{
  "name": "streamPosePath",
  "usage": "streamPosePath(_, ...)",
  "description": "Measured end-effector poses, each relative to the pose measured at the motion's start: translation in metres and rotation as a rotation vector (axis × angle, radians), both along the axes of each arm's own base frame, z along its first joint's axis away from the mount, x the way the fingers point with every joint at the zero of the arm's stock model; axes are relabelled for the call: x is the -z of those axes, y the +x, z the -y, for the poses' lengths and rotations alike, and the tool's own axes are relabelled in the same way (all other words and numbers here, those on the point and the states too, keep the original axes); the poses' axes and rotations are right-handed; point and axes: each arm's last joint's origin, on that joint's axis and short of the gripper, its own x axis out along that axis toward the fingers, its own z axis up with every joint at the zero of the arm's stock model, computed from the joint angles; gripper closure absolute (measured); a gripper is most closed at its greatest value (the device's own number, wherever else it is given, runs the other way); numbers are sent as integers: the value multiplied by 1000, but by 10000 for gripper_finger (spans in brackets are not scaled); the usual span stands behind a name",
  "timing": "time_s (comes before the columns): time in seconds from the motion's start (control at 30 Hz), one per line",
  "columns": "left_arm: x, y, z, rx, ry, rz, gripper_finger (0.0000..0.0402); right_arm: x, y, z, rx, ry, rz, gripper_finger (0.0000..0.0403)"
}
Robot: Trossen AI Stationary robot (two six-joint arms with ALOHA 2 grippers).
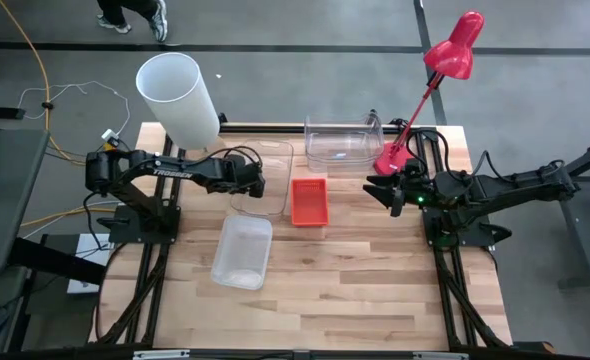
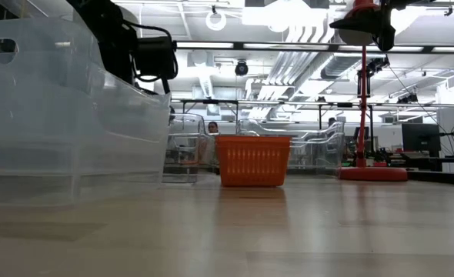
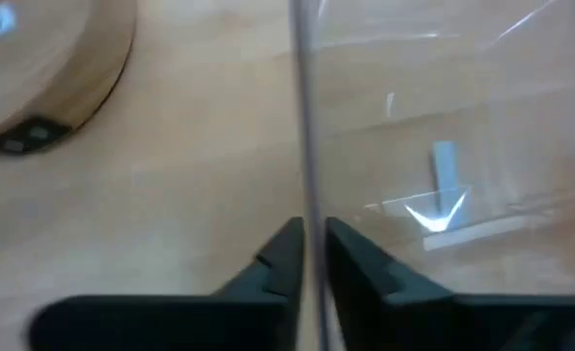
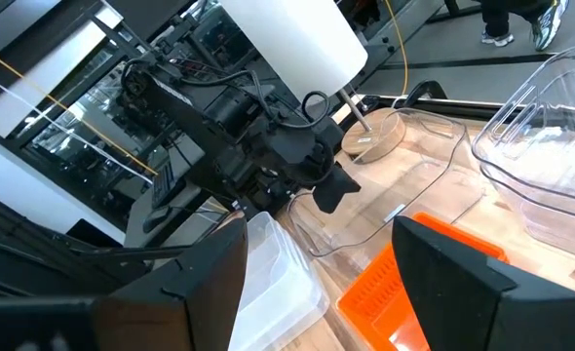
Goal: Stack baskets by color
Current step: Stack the bottom transparent bin on top of the top transparent bin
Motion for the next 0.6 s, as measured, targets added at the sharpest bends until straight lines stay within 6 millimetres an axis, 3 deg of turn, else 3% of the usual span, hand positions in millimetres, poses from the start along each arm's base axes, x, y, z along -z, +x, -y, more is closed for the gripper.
streamPosePath(0.07, -3, 0, -1, 25, 10, 2, 392, 0, 0, 0, 0, 0, 0, 160)
streamPosePath(0.27, -28, 0, -2, 75, 69, 53, 399, 0, 0, 0, 2, 9, 2, 160)
streamPosePath(0.6, -107, -5, -3, 139, 285, 211, 401, 0, 0, 0, 1, 10, 2, 160)
